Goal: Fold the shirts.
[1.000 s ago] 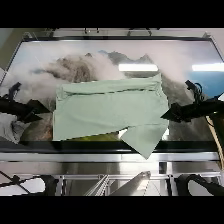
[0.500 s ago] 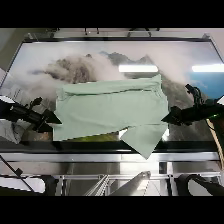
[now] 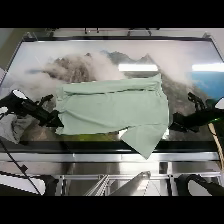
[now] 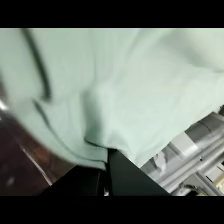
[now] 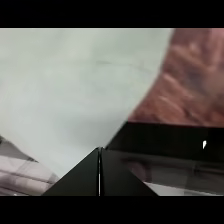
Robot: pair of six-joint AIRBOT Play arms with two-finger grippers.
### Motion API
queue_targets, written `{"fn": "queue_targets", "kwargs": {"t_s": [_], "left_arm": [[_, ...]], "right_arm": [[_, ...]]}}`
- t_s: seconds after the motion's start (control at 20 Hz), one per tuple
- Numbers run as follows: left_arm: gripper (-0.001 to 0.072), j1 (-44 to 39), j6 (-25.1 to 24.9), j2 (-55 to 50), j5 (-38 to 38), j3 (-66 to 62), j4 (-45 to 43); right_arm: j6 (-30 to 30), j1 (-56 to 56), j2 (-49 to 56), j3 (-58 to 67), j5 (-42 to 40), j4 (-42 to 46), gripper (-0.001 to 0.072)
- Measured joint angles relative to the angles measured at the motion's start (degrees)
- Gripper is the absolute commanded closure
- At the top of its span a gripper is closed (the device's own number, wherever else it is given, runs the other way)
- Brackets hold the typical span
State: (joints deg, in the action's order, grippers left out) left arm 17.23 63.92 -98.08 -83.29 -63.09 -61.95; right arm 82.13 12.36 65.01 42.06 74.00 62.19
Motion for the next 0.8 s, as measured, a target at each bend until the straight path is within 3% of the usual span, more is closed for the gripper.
{"fn": "queue_targets", "kwargs": {"t_s": [0.05, 0.1, 0.25, 0.4, 0.8], "left_arm": [[0.0678, 0.02, -0.15, -0.02, 0.07, -1.36, -0.63], [0.0679, 0.20, -0.15, -0.02, -0.17, -2.73, -0.68], [0.0678, 1.03, -0.37, 0.00, -3.04, -5.53, 0.07], [0.0678, 2.34, -0.37, 0.02, -4.20, -6.62, 0.26], [0.0678, 5.75, -0.37, 0.02, -5.42, -7.19, 0.57]], "right_arm": [[1.79, 0.00, 0.11, -1.05, -1.07, 1.16, 0.0355], [3.43, 0.00, 0.37, -2.12, -2.10, 1.90, 0.0334], [5.73, 0.00, 2.49, -4.33, -5.92, 1.14, 0.0333], [3.91, 0.00, 7.04, -5.25, -8.83, -3.61, 0.0334], [-13.81, 0.04, 19.43, -5.70, -8.50, -23.65, 0.0357]]}}
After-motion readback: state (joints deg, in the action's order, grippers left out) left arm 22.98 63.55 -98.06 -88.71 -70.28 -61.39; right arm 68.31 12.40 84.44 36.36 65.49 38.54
